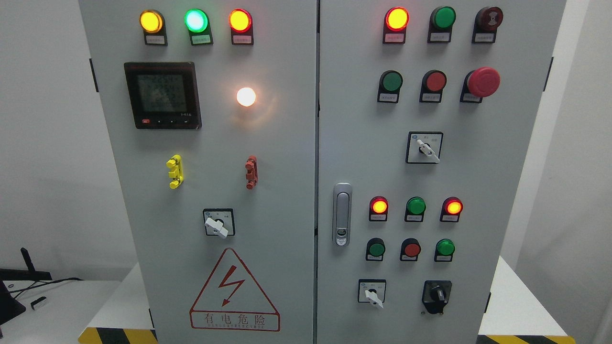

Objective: Trip black knob to open circuit

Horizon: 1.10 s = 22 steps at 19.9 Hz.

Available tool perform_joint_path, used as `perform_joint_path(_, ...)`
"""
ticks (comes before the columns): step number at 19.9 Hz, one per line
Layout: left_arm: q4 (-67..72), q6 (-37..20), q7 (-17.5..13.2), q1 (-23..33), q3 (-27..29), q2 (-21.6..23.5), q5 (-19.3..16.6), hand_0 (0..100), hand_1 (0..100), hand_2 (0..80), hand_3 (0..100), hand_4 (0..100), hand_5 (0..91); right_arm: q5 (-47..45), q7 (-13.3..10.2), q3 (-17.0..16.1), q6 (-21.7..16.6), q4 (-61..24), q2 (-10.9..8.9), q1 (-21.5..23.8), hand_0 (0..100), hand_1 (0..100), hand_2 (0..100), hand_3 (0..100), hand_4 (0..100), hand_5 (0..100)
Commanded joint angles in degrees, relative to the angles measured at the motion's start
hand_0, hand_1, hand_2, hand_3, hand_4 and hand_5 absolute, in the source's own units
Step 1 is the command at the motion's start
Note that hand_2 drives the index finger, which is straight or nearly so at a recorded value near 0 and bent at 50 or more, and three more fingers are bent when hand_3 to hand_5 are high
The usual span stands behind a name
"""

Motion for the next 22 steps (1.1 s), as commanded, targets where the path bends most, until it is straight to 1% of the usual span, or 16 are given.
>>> perform_joint_path(1, 0.0, 0.01, 0.02, 0.0, 0.0, -0.03, 0.27, 12, 39, 0.0, 0, 0, 0.0, 0.01, -0.38, -3.14, -0.99, -25.39, 1.5, 2.48, 30, 58, 23, 63, 76, 83)
perform_joint_path(2, 0.0, 0.01, 0.02, 0.0, 0.0, 0.06, 0.27, 12, 39, 0.0, 0, 0, 0.0, -0.08, -0.55, -3.75, -0.99, -28.03, 1.41, 3.01, 31, 59, 26, 66, 79, 88)
perform_joint_path(3, 0.0, 0.01, 0.02, 0.0, 0.0, -0.03, 0.27, 12, 39, 0.0, 0, 0, 0.0, -0.08, -0.55, -4.02, -1.17, -30.24, 1.41, 3.36, 32, 59, 26, 67, 80, 89)
perform_joint_path(4, 0.0, 0.01, 0.02, 0.0, 0.0, 0.06, 0.27, 12, 39, 0.0, 0, 0, 0.0, -0.08, -0.55, -4.11, -1.6, -32.0, 1.41, 3.54, 33, 60, 28, 70, 83, 93)
perform_joint_path(5, 0.0, 0.01, 0.02, 0.0, 0.0, -0.03, 0.27, 12, 39, 0.0, 0, 0, 0.0, -0.08, -0.55, -4.46, -2.22, -33.67, 1.41, 3.54, 34, 61, 29, 72, 85, 95)
perform_joint_path(6, 0.0, 0.01, 0.02, 0.0, 0.0, -0.03, 0.27, 12, 39, 0.0, 0, 0, 0.0, -0.08, -0.64, -4.63, -2.31, -34.9, 1.41, 3.46, 34, 61, 29, 73, 85, 96)
perform_joint_path(9, 0.0, 0.01, 0.02, 0.0, 0.0, -0.03, 0.27, 12, 39, 0.0, 0, 0, 0.0, 0.09, -1.87, -4.81, -2.22, -38.25, 1.5, 2.76, 34, 61, 30, 74, 88, 98)
perform_joint_path(11, 0.0, 0.01, 0.02, 0.0, 0.0, 0.06, 0.27, 12, 39, 0.0, 0, 0, 0.0, 0.18, -3.01, -4.81, -1.87, -38.87, 1.5, 1.09, 34, 61, 31, 75, 88, 99)
perform_joint_path(13, 0.0, 0.01, 0.02, 0.0, 0.0, -0.03, 0.27, 12, 39, 0.0, 0, 0, 0.0, 0.97, -3.63, -4.98, -1.35, -39.31, 1.58, -0.67, 34, 61, 31, 75, 89, 99)
perform_joint_path(16, 0.0, 0.01, 0.02, 0.0, 0.0, 0.06, 0.27, 12, 39, 0.0, 0, 0, 0.0, 4.39, -5.03, -6.83, 0.85, -40.27, 1.67, -3.66, 33, 61, 31, 75, 89, 99)
perform_joint_path(18, 0.0, 0.01, 0.02, 0.0, 0.0, -0.03, 0.27, 12, 39, 0.0, 0, 0, 0.0, 6.33, -6.08, -7.01, 2.95, -41.33, 1.67, -5.06, 32, 61, 31, 76, 89, 99)
perform_joint_path(21, 0.0, 0.01, 0.02, 0.0, 0.0, 0.06, 0.27, 12, 39, 0.0, 0, 0, 0.0, 9.22, -9.24, -6.92, 7.34, -41.77, 1.76, -8.84, 31, 62, 30, 76, 90, 100)
perform_joint_path(22, 0.0, 0.01, 0.02, 0.0, 0.0, -0.03, 0.27, 12, 39, 0.0, 0, 0, 0.0, 10.63, -10.3, -6.92, 9.19, -41.68, 1.76, -9.98, 30, 65, 30, 79, 91, 100)
